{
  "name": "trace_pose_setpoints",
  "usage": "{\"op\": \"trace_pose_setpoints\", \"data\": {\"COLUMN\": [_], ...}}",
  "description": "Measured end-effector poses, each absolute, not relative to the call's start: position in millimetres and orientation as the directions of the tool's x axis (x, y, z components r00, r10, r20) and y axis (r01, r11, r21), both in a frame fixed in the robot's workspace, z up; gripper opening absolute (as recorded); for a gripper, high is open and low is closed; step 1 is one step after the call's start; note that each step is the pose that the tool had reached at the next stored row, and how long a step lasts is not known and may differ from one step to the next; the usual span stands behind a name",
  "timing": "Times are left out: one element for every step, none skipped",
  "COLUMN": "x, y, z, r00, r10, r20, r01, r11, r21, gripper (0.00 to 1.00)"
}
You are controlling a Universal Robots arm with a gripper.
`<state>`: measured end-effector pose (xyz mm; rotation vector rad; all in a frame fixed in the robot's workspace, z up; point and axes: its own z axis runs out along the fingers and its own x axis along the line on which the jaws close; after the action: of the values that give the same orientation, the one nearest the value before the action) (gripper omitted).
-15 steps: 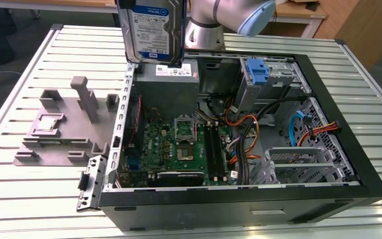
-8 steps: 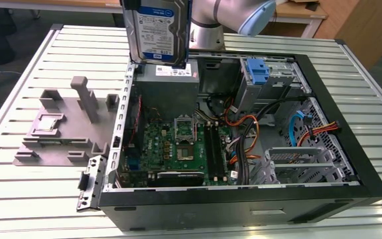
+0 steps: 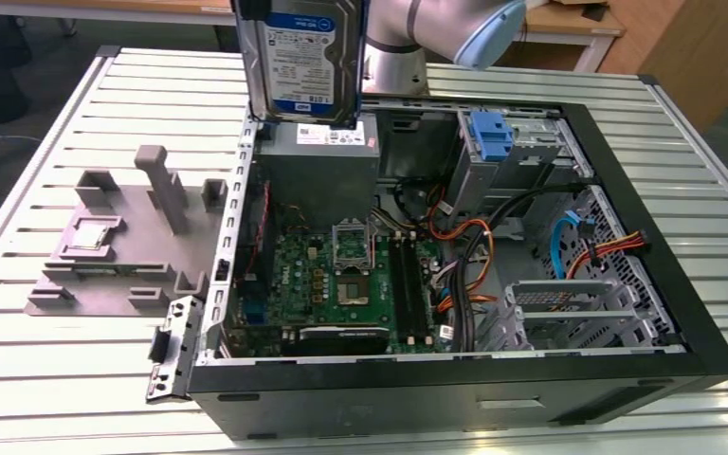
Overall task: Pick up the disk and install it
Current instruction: 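Pick up the disk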
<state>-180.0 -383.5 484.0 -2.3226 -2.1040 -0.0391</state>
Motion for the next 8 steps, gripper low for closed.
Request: {"op": "trace_pose_setpoints", "data": {"x": [-179.9, -179.8, -179.6, -179.3, -179.1, -179.1, -179.1, -179.1], "y": [-383.5, -383.5, -383.5, -383.5, -383.5, -383.5, -383.5, -383.5], "z": [484.0, 483.9, 483.9, 483.8, 483.8, 483.8, 483.8, 483.9], "r00": [0.097, 0.097, 0.096, 0.096, 0.096, 0.096, 0.096, 0.096], "r10": [0.995, 0.995, 0.995, 0.995, 0.995, 0.995, 0.995, 0.995], "r20": [0.023, 0.024, 0.024, 0.024, 0.024, 0.024, 0.024, 0.024], "r01": [0.995, 0.995, 0.995, 0.995, 0.995, 0.995, 0.995, 0.995], "r11": [-0.097, -0.097, -0.097, -0.097, -0.097, -0.097, -0.097, -0.097], "r21": [0.011, 0.011, 0.011, 0.011, 0.011, 0.011, 0.011, 0.011], "gripper": [0.36, 0.36, 0.36, 0.36, 0.36, 0.36, 0.36, 0.36]}}
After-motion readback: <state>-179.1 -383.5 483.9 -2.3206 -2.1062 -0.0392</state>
